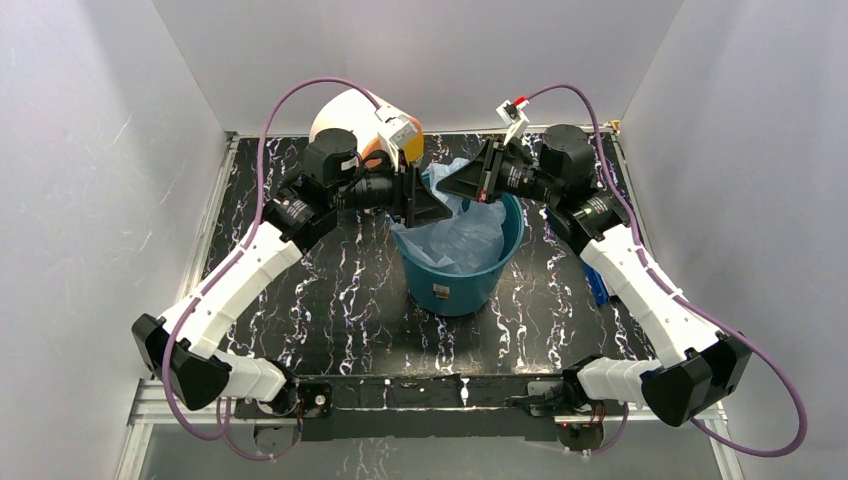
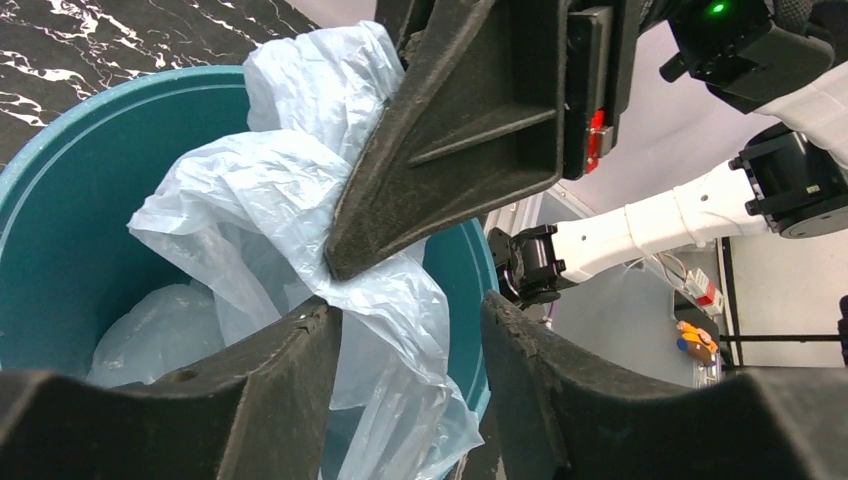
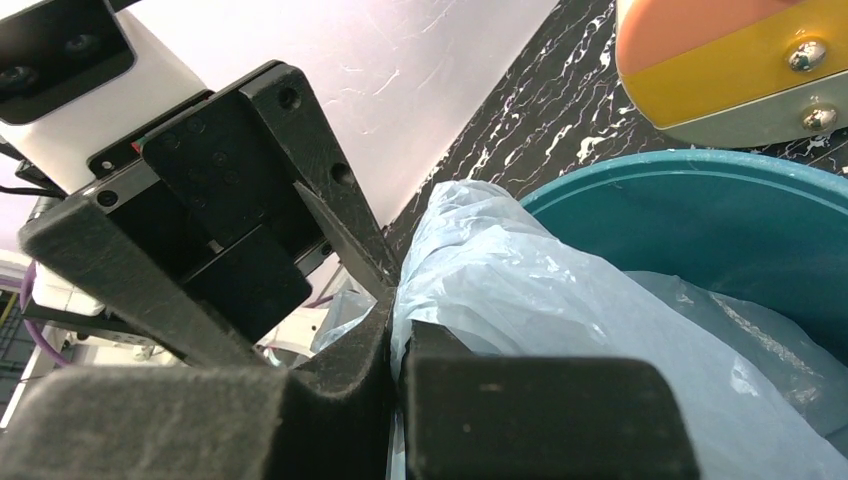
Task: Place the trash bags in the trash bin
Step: Place the trash bag in the trash bin.
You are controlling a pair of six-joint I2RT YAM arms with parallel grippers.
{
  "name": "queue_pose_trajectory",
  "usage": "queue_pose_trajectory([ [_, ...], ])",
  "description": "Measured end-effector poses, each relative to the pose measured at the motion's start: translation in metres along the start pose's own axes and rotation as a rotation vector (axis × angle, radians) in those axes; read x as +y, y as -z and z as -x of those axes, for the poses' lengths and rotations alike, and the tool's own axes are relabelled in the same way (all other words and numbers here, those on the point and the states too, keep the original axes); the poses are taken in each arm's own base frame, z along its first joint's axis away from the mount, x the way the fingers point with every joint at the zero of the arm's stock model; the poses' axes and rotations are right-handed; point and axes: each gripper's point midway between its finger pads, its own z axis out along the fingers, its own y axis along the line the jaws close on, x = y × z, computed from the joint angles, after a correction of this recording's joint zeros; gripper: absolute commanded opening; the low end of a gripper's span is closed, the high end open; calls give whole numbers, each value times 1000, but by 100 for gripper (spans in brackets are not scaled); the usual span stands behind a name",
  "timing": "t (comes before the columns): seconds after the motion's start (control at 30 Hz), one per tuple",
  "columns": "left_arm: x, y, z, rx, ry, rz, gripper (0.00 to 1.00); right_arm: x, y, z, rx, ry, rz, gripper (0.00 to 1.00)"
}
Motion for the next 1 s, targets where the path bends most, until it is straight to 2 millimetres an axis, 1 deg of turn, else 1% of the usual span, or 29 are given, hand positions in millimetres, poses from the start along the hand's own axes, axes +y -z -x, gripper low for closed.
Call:
queue_pose_trajectory([
  [0.07,2,-1,0,-2,11,2,37,0,0,0,-1,-4,-2,10],
  [0.13,2,-2,1,-11,13,-2,12,0,0,1,-4,-3,-4,11],
  [0.17,3,-2,1,-15,12,-3,5,-1,0,1,-6,-3,-6,13],
  [0.2,4,-2,1,-18,15,0,1,-1,0,1,-6,-3,-7,16],
  [0.23,7,-2,1,-24,15,10,0,-1,0,1,-8,-2,-11,23],
  [0.27,9,-1,1,-26,18,19,0,-3,1,1,-11,-2,-20,26],
  [0.33,17,1,2,-37,19,54,0,-11,2,1,-21,-3,-63,26],
  [0.37,28,7,4,-52,21,110,0,-24,5,0,-31,-5,-136,25],
  [0.4,28,7,4,-52,21,110,0,-24,5,0,-31,-5,-139,21],
  [0.47,37,11,6,-70,19,158,0,-34,8,0,-34,8,-196,11],
  [0.5,40,14,6,-76,19,175,0,-37,10,0,-36,12,-219,8],
  [0.53,43,17,5,-82,20,193,0,-40,12,1,-40,19,-239,7],
  [0.63,44,21,6,-93,19,202,0,-42,17,0,-44,31,-264,8],
  [0.67,43,21,8,-98,17,198,0,-41,19,0,-42,36,-265,11],
  [0.77,40,20,10,-105,13,178,0,-39,20,1,-43,49,-260,29],
  [0.9,37,18,11,-112,12,158,0,-31,19,0,-33,46,-217,38],
  [1.0,37,16,9,-113,21,149,0,-21,16,1,-34,42,-154,43],
])
